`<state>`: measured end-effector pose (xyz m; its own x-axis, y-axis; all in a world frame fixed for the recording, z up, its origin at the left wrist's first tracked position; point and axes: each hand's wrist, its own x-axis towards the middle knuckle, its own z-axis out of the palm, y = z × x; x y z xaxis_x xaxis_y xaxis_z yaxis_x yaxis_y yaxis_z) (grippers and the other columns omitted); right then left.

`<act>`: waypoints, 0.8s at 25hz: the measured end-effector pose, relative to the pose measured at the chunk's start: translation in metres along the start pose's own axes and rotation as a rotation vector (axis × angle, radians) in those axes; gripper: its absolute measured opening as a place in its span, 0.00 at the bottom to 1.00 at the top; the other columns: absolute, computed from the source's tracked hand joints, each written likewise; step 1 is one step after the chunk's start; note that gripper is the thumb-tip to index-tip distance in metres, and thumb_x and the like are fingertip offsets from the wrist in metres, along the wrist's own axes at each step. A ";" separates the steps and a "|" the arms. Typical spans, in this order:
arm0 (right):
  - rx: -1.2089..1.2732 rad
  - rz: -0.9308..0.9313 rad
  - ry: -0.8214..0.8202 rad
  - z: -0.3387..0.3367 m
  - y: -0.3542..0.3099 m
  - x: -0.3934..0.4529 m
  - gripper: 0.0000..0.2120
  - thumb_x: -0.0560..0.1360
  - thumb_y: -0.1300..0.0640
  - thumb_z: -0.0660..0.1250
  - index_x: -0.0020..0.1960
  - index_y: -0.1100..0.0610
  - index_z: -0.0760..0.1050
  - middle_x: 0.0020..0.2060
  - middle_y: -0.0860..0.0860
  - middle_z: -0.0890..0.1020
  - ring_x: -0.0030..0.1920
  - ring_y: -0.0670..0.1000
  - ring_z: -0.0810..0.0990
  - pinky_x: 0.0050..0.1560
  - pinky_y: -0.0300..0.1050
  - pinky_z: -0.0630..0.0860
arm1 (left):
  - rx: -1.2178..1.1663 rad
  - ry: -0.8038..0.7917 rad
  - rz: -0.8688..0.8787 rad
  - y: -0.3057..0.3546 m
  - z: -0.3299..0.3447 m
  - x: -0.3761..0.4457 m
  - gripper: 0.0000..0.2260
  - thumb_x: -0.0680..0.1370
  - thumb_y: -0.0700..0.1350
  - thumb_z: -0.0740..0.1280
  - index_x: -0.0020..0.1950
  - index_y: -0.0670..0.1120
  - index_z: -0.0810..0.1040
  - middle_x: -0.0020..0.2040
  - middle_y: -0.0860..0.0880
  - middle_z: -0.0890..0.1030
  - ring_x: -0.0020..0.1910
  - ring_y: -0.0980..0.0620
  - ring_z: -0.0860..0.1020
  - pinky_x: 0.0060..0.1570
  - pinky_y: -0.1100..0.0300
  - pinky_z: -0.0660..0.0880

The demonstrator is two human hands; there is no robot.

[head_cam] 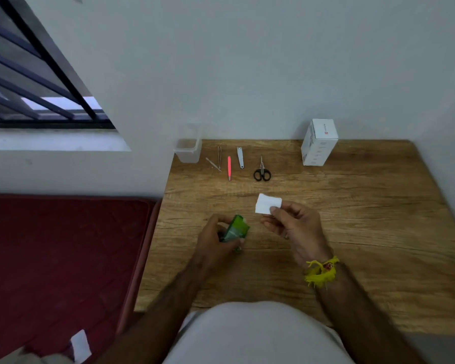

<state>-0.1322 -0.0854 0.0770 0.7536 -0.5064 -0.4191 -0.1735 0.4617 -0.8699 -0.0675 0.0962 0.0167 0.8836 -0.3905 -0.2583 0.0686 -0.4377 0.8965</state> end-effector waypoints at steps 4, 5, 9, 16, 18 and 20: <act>-0.014 0.056 0.009 -0.002 0.018 0.003 0.05 0.75 0.68 0.70 0.50 0.66 0.81 0.41 0.61 0.85 0.37 0.55 0.86 0.36 0.41 0.83 | -0.090 0.155 -0.084 -0.019 -0.014 0.004 0.17 0.74 0.39 0.74 0.59 0.49 0.74 0.52 0.50 0.82 0.53 0.50 0.82 0.50 0.54 0.81; -0.028 0.058 0.012 -0.003 0.020 0.005 0.04 0.75 0.67 0.71 0.49 0.65 0.81 0.42 0.61 0.85 0.39 0.55 0.86 0.36 0.42 0.83 | -0.074 0.195 -0.099 -0.023 -0.020 0.007 0.16 0.75 0.39 0.74 0.60 0.49 0.74 0.53 0.49 0.82 0.53 0.49 0.82 0.50 0.54 0.81; -0.060 0.035 0.058 0.000 0.029 0.012 0.02 0.73 0.66 0.72 0.46 0.63 0.81 0.44 0.60 0.85 0.43 0.56 0.85 0.39 0.42 0.84 | 0.035 0.252 -0.126 -0.030 -0.036 0.022 0.21 0.75 0.40 0.74 0.65 0.47 0.72 0.56 0.48 0.81 0.52 0.51 0.81 0.42 0.66 0.76; -0.345 -0.103 0.228 0.001 0.055 0.035 0.04 0.73 0.63 0.74 0.48 0.60 0.82 0.37 0.51 0.85 0.37 0.50 0.85 0.42 0.47 0.84 | 0.373 0.480 0.078 -0.045 -0.037 0.014 0.27 0.79 0.51 0.67 0.75 0.46 0.64 0.72 0.44 0.68 0.70 0.46 0.67 0.68 0.51 0.69; -0.469 -0.169 0.300 0.001 0.061 0.045 0.07 0.73 0.59 0.75 0.50 0.59 0.82 0.40 0.49 0.84 0.42 0.49 0.84 0.49 0.48 0.82 | 0.474 0.480 0.201 -0.053 -0.032 0.006 0.27 0.79 0.55 0.63 0.74 0.43 0.66 0.71 0.41 0.69 0.70 0.44 0.67 0.68 0.47 0.69; -0.555 -0.272 0.349 0.004 0.062 0.052 0.08 0.75 0.58 0.73 0.52 0.59 0.82 0.41 0.45 0.82 0.43 0.44 0.81 0.51 0.46 0.81 | 0.550 0.454 0.235 -0.057 -0.031 0.007 0.29 0.79 0.58 0.60 0.74 0.43 0.65 0.72 0.41 0.67 0.71 0.43 0.66 0.69 0.45 0.66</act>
<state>-0.1010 -0.0805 0.0025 0.5848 -0.7978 -0.1466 -0.3755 -0.1060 -0.9208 -0.0513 0.1438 -0.0251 0.9587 -0.2034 0.1988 -0.2819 -0.7723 0.5693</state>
